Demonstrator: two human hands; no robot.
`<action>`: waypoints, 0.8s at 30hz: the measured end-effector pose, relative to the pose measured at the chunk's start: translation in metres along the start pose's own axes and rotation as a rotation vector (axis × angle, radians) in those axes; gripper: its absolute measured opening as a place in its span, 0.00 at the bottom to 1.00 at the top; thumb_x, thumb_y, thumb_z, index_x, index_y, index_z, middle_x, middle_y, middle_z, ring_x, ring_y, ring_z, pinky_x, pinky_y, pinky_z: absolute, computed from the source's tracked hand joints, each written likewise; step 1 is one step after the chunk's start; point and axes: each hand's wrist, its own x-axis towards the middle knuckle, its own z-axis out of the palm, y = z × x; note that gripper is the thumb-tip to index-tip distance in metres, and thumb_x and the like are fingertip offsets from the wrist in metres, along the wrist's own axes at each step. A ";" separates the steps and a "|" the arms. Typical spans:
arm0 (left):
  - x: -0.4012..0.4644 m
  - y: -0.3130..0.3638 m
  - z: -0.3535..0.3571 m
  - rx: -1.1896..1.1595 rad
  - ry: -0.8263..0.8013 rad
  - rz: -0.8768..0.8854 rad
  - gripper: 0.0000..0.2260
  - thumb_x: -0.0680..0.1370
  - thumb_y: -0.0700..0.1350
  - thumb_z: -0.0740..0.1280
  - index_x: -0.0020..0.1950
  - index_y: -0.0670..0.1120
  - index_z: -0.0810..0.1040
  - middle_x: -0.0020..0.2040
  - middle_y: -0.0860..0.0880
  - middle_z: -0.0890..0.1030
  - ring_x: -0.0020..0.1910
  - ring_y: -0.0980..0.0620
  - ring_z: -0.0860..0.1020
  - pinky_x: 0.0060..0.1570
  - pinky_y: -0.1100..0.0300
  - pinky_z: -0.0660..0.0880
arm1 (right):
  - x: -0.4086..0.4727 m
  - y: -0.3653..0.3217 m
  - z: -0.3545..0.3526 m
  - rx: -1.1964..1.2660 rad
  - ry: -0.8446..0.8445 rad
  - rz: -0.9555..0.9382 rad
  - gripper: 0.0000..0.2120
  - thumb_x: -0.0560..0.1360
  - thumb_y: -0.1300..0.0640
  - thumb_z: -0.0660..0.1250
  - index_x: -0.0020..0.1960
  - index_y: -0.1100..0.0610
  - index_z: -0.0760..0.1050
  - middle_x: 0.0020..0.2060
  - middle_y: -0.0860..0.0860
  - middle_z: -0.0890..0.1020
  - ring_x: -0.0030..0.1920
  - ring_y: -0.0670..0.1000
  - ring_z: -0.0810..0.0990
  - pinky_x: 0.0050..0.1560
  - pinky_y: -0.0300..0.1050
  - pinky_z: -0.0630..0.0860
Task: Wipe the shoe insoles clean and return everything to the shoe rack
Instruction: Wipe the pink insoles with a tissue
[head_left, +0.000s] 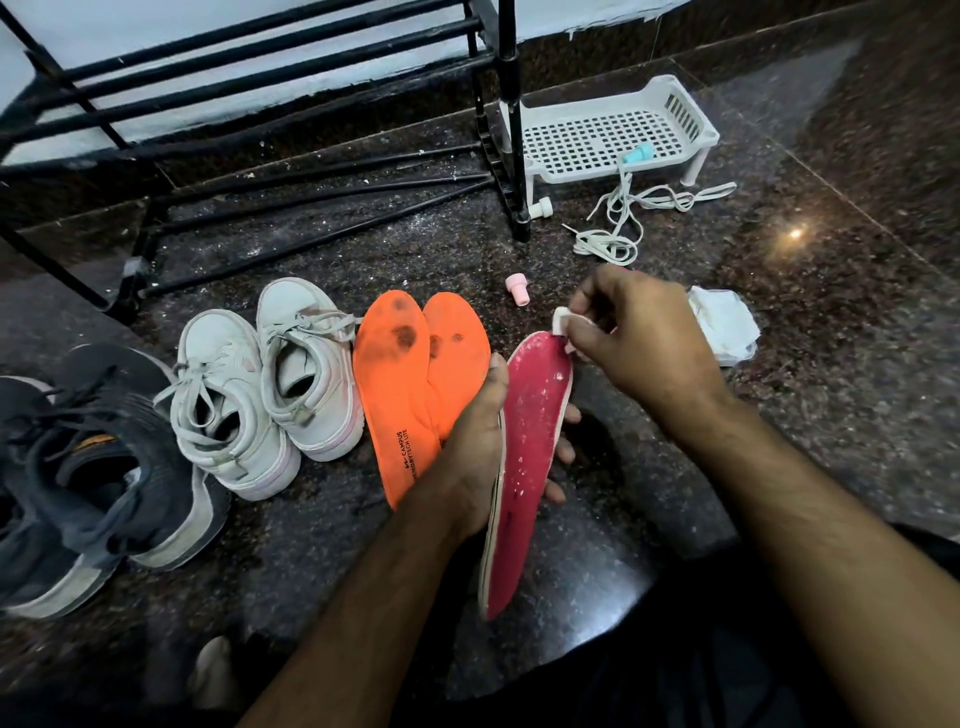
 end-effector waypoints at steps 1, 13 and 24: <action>0.000 0.001 -0.001 0.006 0.013 0.005 0.37 0.79 0.71 0.46 0.50 0.44 0.85 0.46 0.39 0.79 0.35 0.46 0.77 0.26 0.54 0.77 | -0.002 -0.003 -0.001 0.053 -0.031 -0.010 0.05 0.71 0.56 0.73 0.42 0.52 0.77 0.34 0.45 0.81 0.34 0.43 0.79 0.38 0.42 0.77; -0.005 0.003 0.004 0.113 0.049 -0.052 0.36 0.80 0.68 0.44 0.57 0.41 0.80 0.34 0.43 0.81 0.22 0.48 0.77 0.20 0.59 0.74 | -0.009 -0.012 0.011 0.072 -0.197 -0.171 0.05 0.71 0.59 0.72 0.42 0.52 0.76 0.36 0.45 0.80 0.37 0.42 0.78 0.40 0.38 0.72; -0.002 0.002 0.006 0.011 0.062 -0.004 0.32 0.80 0.69 0.46 0.51 0.46 0.79 0.33 0.43 0.79 0.27 0.47 0.77 0.22 0.56 0.75 | -0.014 -0.011 0.021 0.029 -0.287 -0.225 0.06 0.72 0.56 0.72 0.48 0.49 0.78 0.41 0.44 0.81 0.42 0.43 0.79 0.44 0.39 0.74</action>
